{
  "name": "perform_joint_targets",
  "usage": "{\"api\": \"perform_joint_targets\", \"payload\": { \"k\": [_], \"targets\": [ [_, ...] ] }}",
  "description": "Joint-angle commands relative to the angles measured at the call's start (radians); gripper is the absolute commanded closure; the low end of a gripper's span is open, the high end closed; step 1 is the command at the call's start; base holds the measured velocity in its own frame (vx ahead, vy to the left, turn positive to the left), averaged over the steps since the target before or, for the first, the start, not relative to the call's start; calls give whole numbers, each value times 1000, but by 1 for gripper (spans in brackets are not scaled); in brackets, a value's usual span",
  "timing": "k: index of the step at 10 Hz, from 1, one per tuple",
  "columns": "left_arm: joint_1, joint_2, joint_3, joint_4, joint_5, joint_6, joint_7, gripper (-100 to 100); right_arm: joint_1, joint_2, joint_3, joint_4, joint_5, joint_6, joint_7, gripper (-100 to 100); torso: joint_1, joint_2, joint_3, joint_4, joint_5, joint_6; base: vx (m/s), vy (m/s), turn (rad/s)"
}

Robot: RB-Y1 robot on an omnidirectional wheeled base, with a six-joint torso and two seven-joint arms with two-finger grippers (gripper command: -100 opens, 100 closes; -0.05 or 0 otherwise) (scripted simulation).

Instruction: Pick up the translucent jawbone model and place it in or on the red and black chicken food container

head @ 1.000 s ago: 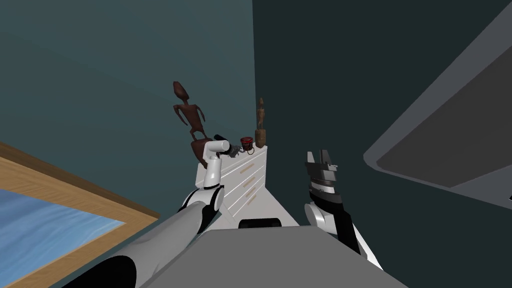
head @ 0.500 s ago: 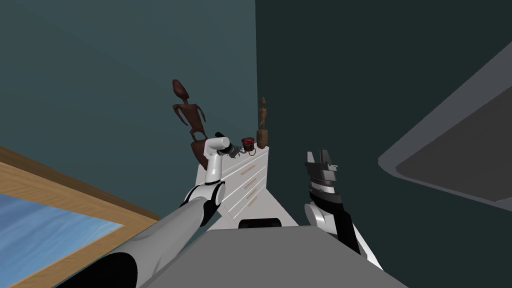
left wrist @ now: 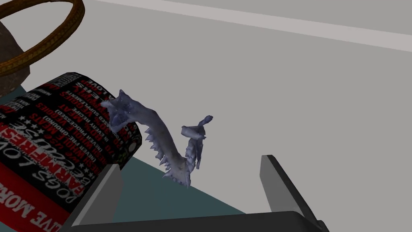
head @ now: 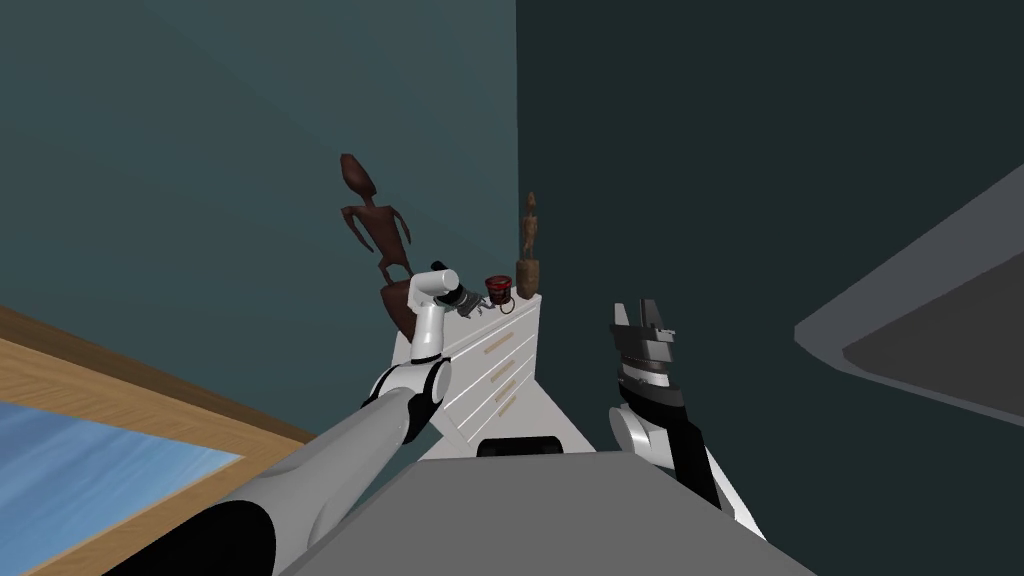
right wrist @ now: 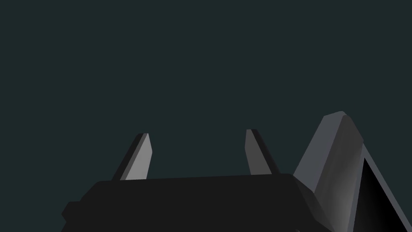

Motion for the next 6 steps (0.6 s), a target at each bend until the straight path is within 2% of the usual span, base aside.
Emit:
{"api": "perform_joint_targets", "payload": {
  "k": [1, 2, 4, 5, 6],
  "targets": [
    [0, 0, 0, 0, 0, 0, 0, 0, 0, 0, 0, 0, 0, 0, 0, 0, 0, 0, 0, 0, 0, 0, 0, 0, 0],
    [10, -3, -9, 15, -3, -28, 2, -100, 0, 0, 0, 0, 0, 0, 0, 0, -1, 1, 1, 0, 0, 0, 10, 4, -24],
    [22, -7, -19, 35, -7, -63, 4, -100, 0, 0, 0, 0, 0, 0, 0, 0, -1, 2, 1, 0, 0, 0, 11, 5, -31],
    [18, -5, -15, 30, -5, -50, 3, -100, 0, 0, 0, 0, 0, 0, 0, 0, -1, 2, 1, 0, 0, 0, 0, 0, 0],
    [18, -5, -15, 32, -6, -54, 3, 100, 0, 0, 0, 0, 0, 0, 0, 0, -1, 2, 1, 1, 0, 0, 0, 0, 0]
  ]
}}
